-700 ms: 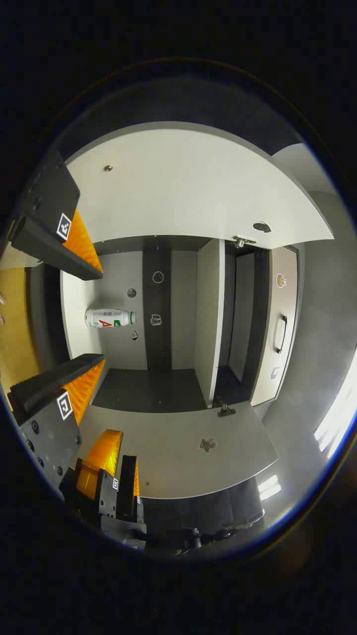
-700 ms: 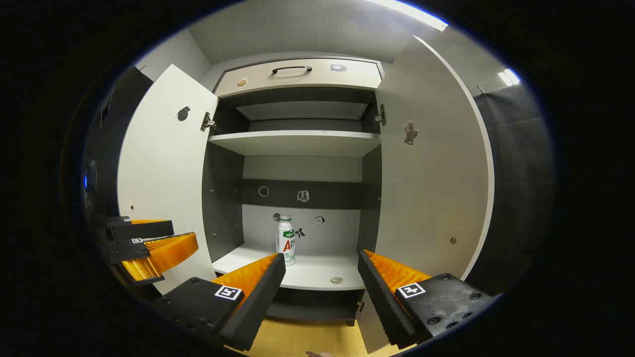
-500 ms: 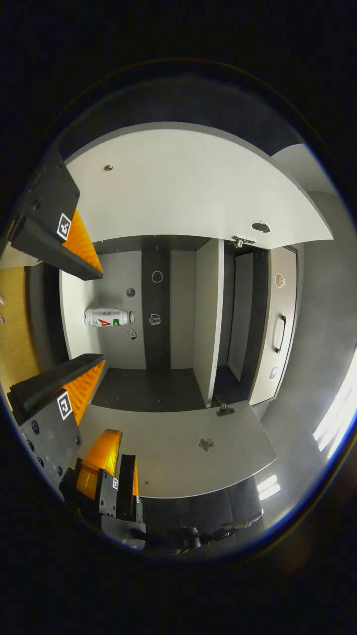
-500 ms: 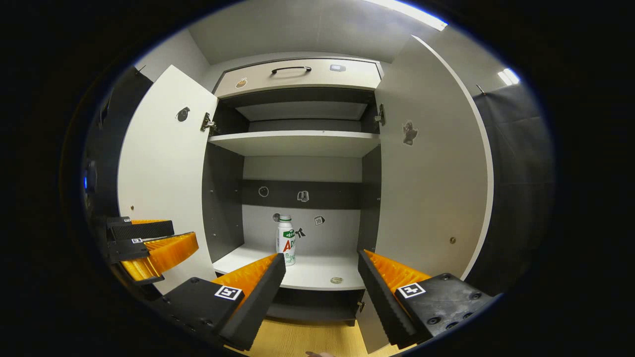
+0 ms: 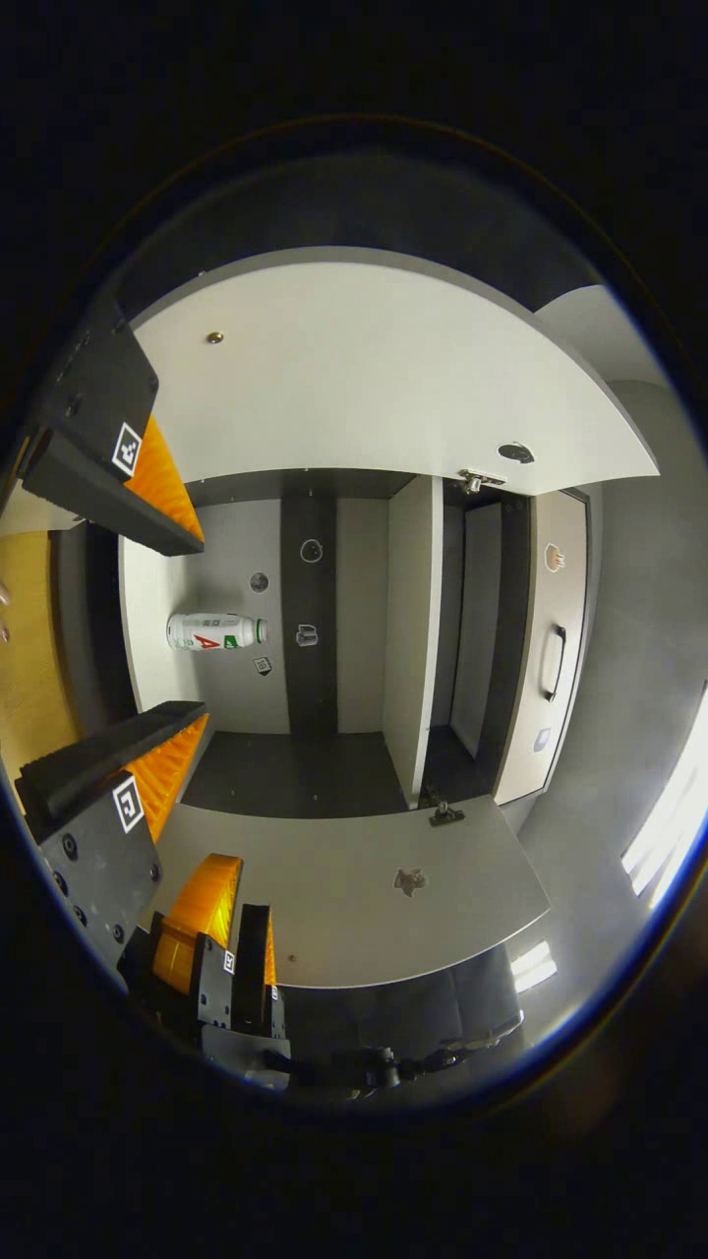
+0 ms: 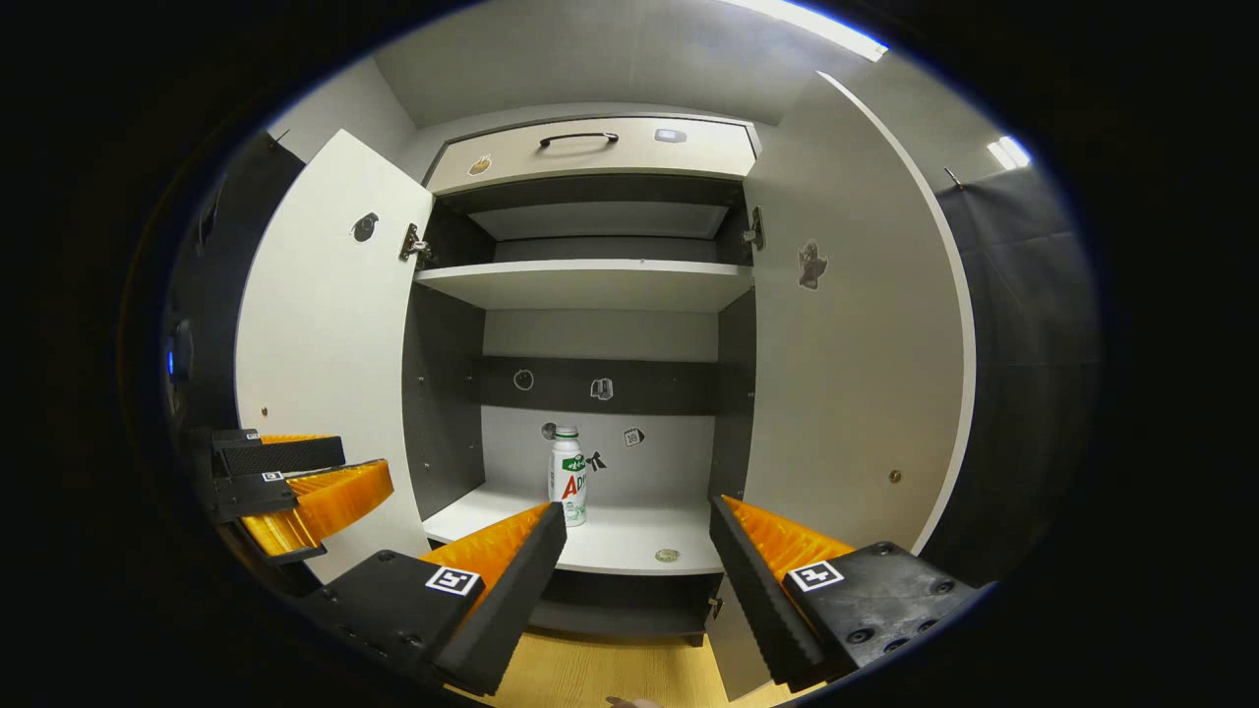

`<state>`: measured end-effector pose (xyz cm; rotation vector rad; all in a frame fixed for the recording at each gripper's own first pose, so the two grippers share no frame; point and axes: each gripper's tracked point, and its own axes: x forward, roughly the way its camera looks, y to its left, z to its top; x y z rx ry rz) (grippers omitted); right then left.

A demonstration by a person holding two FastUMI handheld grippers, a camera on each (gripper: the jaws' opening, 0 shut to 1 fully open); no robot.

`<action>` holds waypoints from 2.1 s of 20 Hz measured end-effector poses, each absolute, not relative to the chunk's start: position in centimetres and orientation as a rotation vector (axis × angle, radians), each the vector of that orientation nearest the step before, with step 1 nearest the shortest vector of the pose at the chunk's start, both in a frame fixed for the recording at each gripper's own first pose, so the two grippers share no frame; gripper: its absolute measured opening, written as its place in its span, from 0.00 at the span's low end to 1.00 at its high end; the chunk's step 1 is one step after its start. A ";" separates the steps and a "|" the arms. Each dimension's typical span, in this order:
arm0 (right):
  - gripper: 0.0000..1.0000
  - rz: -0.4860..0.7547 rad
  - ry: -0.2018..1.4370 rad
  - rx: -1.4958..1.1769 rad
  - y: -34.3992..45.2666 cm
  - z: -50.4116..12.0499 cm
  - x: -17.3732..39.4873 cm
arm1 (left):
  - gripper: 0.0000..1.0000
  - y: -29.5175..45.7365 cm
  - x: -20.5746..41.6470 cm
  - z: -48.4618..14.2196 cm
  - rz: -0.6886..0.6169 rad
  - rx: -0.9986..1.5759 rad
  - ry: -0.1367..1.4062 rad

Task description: Grasp the bottle in the cabinet with the left hand and place it on the coaster, then close the right door with the right hand and the left door with the left hand.

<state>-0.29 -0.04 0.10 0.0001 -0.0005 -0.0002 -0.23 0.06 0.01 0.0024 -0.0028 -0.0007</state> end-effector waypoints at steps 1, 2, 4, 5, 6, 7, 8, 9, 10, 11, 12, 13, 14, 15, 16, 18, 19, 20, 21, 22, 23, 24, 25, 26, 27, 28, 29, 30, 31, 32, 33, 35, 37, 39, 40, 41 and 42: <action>0.97 0.000 0.000 0.003 0.0 0.1 -0.4 | 0.95 0.0 -0.2 -0.1 -0.004 0.003 -0.001; 0.97 -0.001 0.001 0.004 0.1 0.1 -0.5 | 0.95 -0.1 -0.3 -0.1 -0.009 0.004 0.000; 0.97 -0.010 0.000 -0.001 0.1 0.1 -0.8 | 0.95 -0.3 -0.3 -0.3 -0.026 0.009 0.006; 0.97 -0.020 0.000 -0.005 0.1 0.0 -1.1 | 0.94 -0.4 -0.3 -0.5 -0.035 0.013 0.009; 0.98 -0.028 0.000 -0.008 0.0 0.0 -1.3 | 0.94 -0.4 -0.4 -0.6 -0.043 0.017 0.013; 0.98 -0.035 0.000 -0.009 0.1 0.0 -1.6 | 0.95 -0.5 -0.4 -0.8 -0.051 0.019 0.016; 0.97 -0.044 0.002 -0.009 0.2 0.0 -1.9 | 0.95 -0.5 -0.4 -1.0 -0.062 0.020 0.019; 0.97 -0.051 0.001 -0.012 0.3 -0.1 -2.2 | 0.95 -0.6 -0.5 -1.2 -0.073 0.019 0.022; 0.98 -0.060 0.000 -0.017 0.4 -0.2 -2.5 | 0.95 -0.7 -0.5 -1.3 -0.084 0.019 0.025; 0.97 -0.066 0.000 -0.023 0.5 -0.2 -2.7 | 0.94 -0.7 -0.5 -1.5 -0.096 0.017 0.026; 0.97 -0.068 -0.002 -0.027 0.7 -0.2 -2.9 | 0.95 -0.7 -0.3 -1.7 -0.106 0.015 0.029; 0.97 -0.064 -0.011 -0.029 1.0 -0.1 -3.1 | 0.95 -0.7 -0.1 -1.9 -0.114 0.009 0.028; 0.97 -0.052 -0.024 -0.030 1.3 0.1 -3.1 | 0.95 -0.8 0.3 -2.0 -0.120 -0.002 0.030; 0.97 -0.037 -0.035 -0.030 1.7 0.4 -3.0 | 0.95 -0.8 0.9 -2.3 -0.124 -0.015 0.033; 0.97 -0.024 -0.045 -0.030 1.9 0.6 -2.6 | 0.94 -1.0 1.6 -2.5 -0.129 -0.027 0.038; 0.97 -0.005 -0.081 -0.028 1.7 1.2 -1.5 | 0.95 -1.0 3.6 -2.7 -0.124 -0.036 0.032; 0.97 0.003 -0.099 -0.029 1.4 1.4 -0.9 | 0.95 -0.9 5.1 -2.9 -0.119 -0.033 0.032; 0.97 0.014 -0.114 -0.035 1.1 1.6 0.0 | 0.95 -0.9 6.7 -3.0 -0.112 -0.027 0.027; 0.97 0.026 -0.127 -0.043 0.9 1.7 0.9 | 0.95 -1.0 8.4 -3.1 -0.103 -0.023 0.023; 0.97 0.043 -0.135 -0.050 0.7 1.7 1.8 | 0.94 -1.0 10.5 -3.1 -0.091 -0.021 0.019; 0.97 0.065 -0.140 -0.055 0.5 1.4 2.7 | 0.95 -1.1 12.4 -3.4 -0.085 -0.020 0.014; 0.97 0.084 -0.143 -0.061 0.4 1.2 3.5 | 0.94 -1.3 14.3 -3.6 -0.085 -0.021 0.011; 0.97 0.097 -0.141 -0.070 0.1 0.8 4.4 | 0.95 -1.5 16.2 -4.2 -0.082 -0.020 0.016; 0.97 0.106 -0.137 -0.079 -0.2 0.4 5.3 | 0.95 -1.5 17.9 -4.8 -0.072 -0.017 0.025; 0.97 0.117 -0.133 -0.082 -0.4 0.0 6.1 | 0.95 -1.6 19.5 -5.6 -0.066 -0.014 0.034; 0.97 0.132 -0.126 -0.081 -0.5 -0.4 6.8 | 0.95 -1.8 20.8 -6.2 -0.066 -0.012 0.044; 0.97 0.147 -0.119 -0.079 -0.4 -0.8 7.6 | 0.95 -1.9 22.2 -6.9 -0.062 -0.009 0.055; 0.97 0.157 -0.109 -0.078 -0.6 -1.3 8.2 | 0.95 -1.8 23.3 -7.3 -0.053 -0.004 0.062; 0.97 0.165 -0.100 -0.076 -0.5 -1.8 8.9 | 0.95 -1.6 24.3 -7.8 -0.044 0.004 0.066; 0.98 0.172 -0.092 -0.075 -0.6 -2.2 9.5 | 0.95 -1.4 25.3 -8.1 -0.034 0.013 0.072; 0.98 0.178 -0.084 -0.076 -0.7 -2.7 10.1 | 0.94 -1.1 26.1 -8.7 -0.027 0.022 0.078; 0.98 0.196 -0.076 -0.076 -0.5 -3.3 11.0 | 0.94 -0.6 28.0 -9.5 -0.013 0.038 0.086; 0.98 0.225 -0.068 -0.064 0.0 -3.8 11.7 | 0.94 -0.3 29.3 -10.3 -0.009 0.044 0.095; 0.98 0.232 -0.055 -0.059 0.2 -4.3 12.6 | 0.94 -0.2 30.5 -11.0 -0.010 0.044 0.106; 0.98 0.229 -0.050 -0.063 0.0 -4.6 13.1 | 0.94 -0.2 31.0 -11.3 -0.011 0.044 0.111; 0.97 0.226 -0.046 -0.065 -0.1 -4.8 13.5 | 0.94 -0.1 31.6 -11.7 -0.012 0.046 0.114; 0.97 0.226 -0.041 -0.064 -0.1 -5.0 13.9 | 0.94 -0.1 32.1 -11.8 -0.011 0.048 0.116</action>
